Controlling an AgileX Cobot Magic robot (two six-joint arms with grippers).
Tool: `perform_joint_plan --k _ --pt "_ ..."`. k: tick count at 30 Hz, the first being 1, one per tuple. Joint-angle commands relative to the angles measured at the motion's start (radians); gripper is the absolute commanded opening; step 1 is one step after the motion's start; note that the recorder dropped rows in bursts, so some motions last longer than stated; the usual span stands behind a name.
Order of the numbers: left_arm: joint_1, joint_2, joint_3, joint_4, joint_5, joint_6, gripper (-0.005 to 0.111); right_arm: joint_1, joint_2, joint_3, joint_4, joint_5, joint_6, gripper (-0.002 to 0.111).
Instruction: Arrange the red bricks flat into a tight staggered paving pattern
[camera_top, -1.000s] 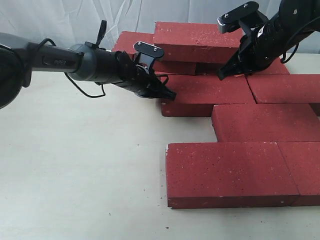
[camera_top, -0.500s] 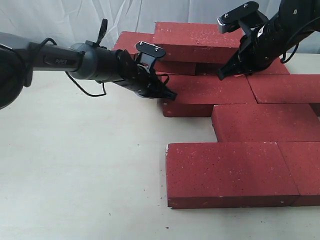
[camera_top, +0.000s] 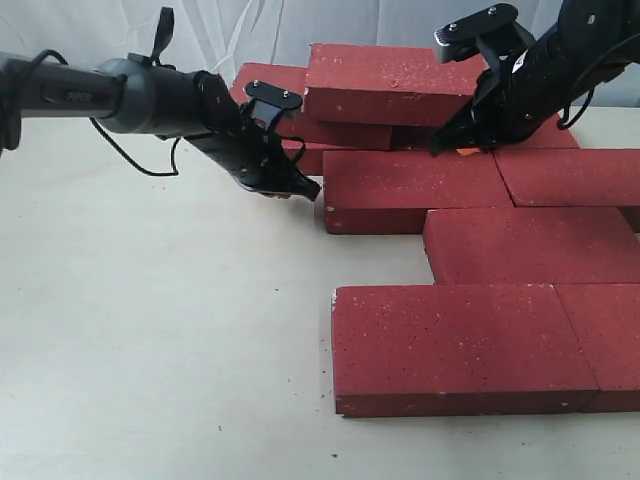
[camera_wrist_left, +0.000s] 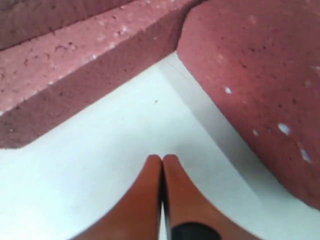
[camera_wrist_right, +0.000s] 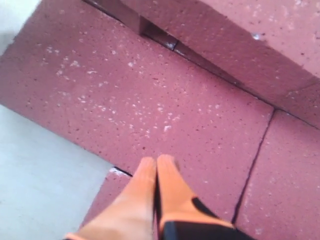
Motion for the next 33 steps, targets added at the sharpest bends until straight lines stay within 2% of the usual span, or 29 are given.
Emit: perform_joint_plan --k 1,3,4,5,8,10,11,13,17,19,24,33 --pt "0.002 -0.101 -0.002 0.124 0.163 -0.004 0.000 -0.006 -0.009 0.000 0.198 -0.001 -0.171 -0.001" --pt "0.002 -0.152 -0.002 0.144 0.179 -0.004 0.000 -0.006 -0.009 0.000 0.280 -0.024 -0.290 -0.001" --pt "0.002 -0.210 -0.002 0.147 0.151 -0.004 0.000 -0.006 -0.009 -0.018 0.365 -0.102 -0.368 -0.001" --pt "0.002 -0.239 -0.002 0.147 0.128 -0.004 0.000 -0.006 -0.009 -0.028 0.391 -0.139 -0.374 -0.001" --pt "0.007 -0.305 -0.002 0.143 -0.063 -0.038 0.000 -0.027 -0.009 -0.150 0.405 -0.208 -0.371 -0.001" --pt "0.031 -0.290 -0.030 0.147 -0.091 -0.089 0.000 -0.078 -0.003 -0.224 0.388 -0.187 -0.298 -0.001" --pt "0.039 -0.276 -0.042 0.147 -0.082 -0.096 0.000 -0.098 0.006 -0.249 0.369 -0.161 -0.255 -0.001" --pt "0.072 -0.222 -0.117 0.172 -0.014 -0.097 0.000 -0.163 0.067 -0.363 0.231 0.002 -0.115 -0.001" --pt "0.090 -0.129 -0.290 0.223 0.173 -0.140 0.000 -0.175 0.196 -0.530 -0.098 0.196 0.145 -0.001" --pt "0.092 -0.080 -0.374 0.221 0.231 -0.140 0.000 -0.177 0.255 -0.577 -0.115 0.248 0.150 -0.001" --pt "0.092 -0.001 -0.479 0.212 0.275 -0.140 0.000 -0.177 0.324 -0.600 -0.165 0.240 0.156 -0.001" --pt "0.092 0.100 -0.592 0.158 0.309 -0.097 0.000 -0.177 0.384 -0.600 -0.172 0.172 0.156 -0.001"
